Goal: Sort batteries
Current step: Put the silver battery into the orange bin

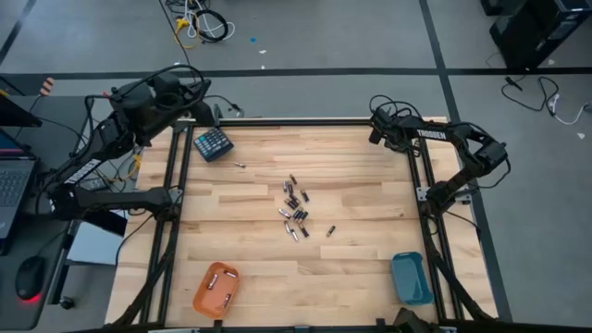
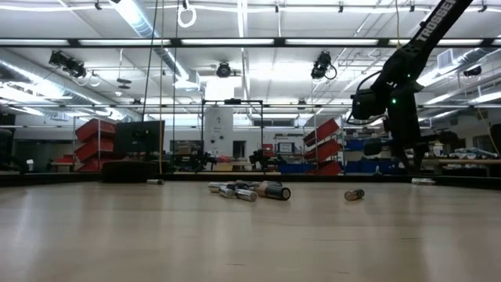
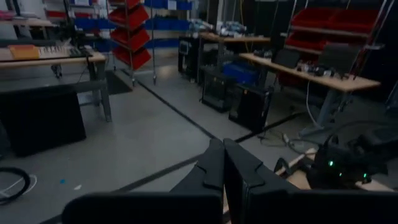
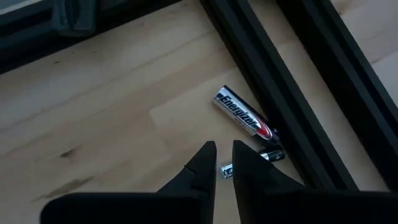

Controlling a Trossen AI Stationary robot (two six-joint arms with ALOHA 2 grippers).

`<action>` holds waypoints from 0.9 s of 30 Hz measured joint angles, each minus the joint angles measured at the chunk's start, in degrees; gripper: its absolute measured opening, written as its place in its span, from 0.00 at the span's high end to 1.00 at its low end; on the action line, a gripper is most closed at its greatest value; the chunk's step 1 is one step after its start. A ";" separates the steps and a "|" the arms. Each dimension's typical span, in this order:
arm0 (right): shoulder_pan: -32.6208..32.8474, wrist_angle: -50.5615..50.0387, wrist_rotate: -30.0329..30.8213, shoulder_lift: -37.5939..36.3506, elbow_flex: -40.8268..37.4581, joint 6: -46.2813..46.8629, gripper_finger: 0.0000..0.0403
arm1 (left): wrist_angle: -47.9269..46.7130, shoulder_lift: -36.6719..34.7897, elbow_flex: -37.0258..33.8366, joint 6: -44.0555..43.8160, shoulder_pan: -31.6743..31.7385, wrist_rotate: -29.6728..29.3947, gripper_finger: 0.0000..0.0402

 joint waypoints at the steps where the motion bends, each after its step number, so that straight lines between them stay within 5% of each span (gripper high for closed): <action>1: 0.00 -0.01 0.28 0.00 0.00 0.02 0.90 | 0.43 -0.02 0.00 0.00 0.00 0.00 1.00; 27: 5.82 2.78 1.87 0.01 -7.68 8.12 0.90 | 1.97 -0.26 0.00 2.80 0.00 0.00 1.00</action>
